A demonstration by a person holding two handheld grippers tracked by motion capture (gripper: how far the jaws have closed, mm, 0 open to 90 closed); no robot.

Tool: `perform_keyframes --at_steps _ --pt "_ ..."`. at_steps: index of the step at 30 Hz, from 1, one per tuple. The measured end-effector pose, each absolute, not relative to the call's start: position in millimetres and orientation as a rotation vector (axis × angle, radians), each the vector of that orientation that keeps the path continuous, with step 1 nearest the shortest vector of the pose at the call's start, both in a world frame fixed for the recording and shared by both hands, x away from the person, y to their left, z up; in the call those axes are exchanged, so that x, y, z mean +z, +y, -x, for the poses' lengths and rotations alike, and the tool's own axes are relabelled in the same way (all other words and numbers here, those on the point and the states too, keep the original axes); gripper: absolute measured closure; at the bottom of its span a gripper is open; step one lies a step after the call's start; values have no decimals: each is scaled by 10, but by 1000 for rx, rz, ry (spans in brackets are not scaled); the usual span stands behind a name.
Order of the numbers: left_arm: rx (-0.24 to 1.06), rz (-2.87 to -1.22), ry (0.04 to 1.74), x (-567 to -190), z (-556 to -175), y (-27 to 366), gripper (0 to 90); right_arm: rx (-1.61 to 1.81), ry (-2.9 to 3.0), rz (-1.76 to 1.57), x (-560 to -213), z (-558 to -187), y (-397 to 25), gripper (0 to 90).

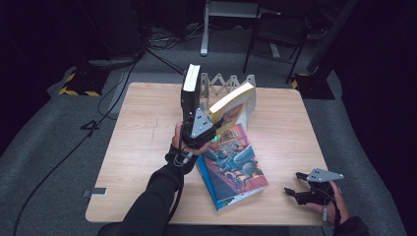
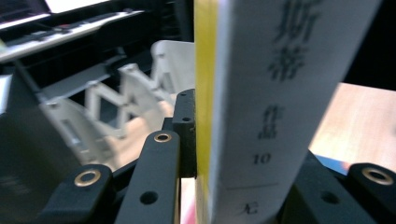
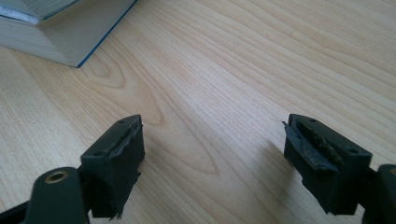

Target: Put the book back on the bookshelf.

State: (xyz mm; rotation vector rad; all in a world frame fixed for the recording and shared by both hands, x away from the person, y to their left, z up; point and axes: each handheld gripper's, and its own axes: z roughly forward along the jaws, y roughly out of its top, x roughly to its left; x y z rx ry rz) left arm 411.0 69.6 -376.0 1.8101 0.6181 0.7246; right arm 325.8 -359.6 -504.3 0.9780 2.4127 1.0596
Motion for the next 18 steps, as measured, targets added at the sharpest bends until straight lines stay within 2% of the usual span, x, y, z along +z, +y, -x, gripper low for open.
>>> perform_keyframes --at_steps 11,18 --pt "826 -1769 798 -3906 -4403 922 751 1068 2415 -991 -5047 -3267 -3604 201" --pt "826 -1742 893 -4075 -4544 964 751 1069 2414 -989 -5047 -3268 -3604 204"
